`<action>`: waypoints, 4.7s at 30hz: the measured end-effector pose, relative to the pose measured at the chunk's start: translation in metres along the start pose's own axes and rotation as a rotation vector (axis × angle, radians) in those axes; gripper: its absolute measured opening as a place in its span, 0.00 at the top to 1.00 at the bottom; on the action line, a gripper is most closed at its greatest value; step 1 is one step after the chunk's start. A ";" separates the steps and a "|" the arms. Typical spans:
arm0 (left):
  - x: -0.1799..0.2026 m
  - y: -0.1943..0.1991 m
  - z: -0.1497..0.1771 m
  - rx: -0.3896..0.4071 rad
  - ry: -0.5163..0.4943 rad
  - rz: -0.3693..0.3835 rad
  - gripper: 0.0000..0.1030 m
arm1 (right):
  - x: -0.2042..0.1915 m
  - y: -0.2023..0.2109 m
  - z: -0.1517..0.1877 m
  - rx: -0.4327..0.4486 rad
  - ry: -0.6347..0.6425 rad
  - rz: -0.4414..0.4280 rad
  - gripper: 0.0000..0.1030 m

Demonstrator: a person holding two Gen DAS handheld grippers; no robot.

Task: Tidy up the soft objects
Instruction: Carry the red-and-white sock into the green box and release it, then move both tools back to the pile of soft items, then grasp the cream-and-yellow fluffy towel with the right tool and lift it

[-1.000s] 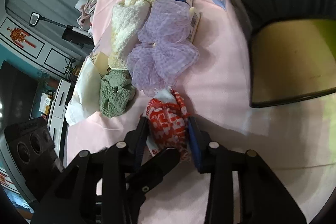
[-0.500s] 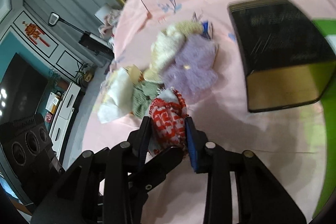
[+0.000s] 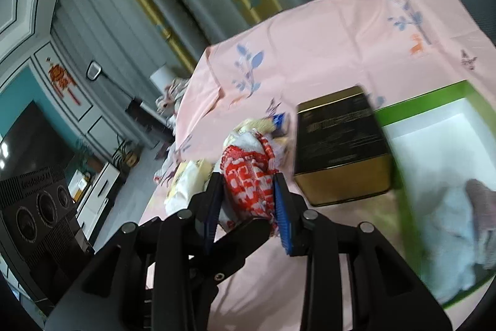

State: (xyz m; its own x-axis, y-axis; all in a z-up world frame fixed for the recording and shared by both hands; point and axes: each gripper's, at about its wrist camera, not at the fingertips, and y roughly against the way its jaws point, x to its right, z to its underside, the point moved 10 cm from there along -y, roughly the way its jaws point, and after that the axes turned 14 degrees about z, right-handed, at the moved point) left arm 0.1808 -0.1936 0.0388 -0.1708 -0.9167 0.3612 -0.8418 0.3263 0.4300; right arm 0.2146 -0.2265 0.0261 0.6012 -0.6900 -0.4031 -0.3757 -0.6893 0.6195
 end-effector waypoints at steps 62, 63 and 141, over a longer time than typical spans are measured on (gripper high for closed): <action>0.085 -0.133 0.016 -0.231 0.000 0.259 0.32 | 0.220 0.042 -0.009 0.076 -0.392 0.457 0.34; 0.082 -0.126 0.013 -0.219 0.001 0.252 0.24 | 0.216 0.043 -0.010 0.081 -0.381 0.457 0.32; -0.260 0.155 0.108 0.090 0.565 -0.185 0.09 | -0.118 0.003 -0.013 0.081 0.278 0.301 0.82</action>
State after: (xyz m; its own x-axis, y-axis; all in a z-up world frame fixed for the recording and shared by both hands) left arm 0.0394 0.0706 -0.0782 0.2606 -0.6839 0.6814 -0.8759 0.1294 0.4649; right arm 0.1516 -0.1440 0.0847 0.6196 -0.7849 -0.0082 -0.6113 -0.4891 0.6221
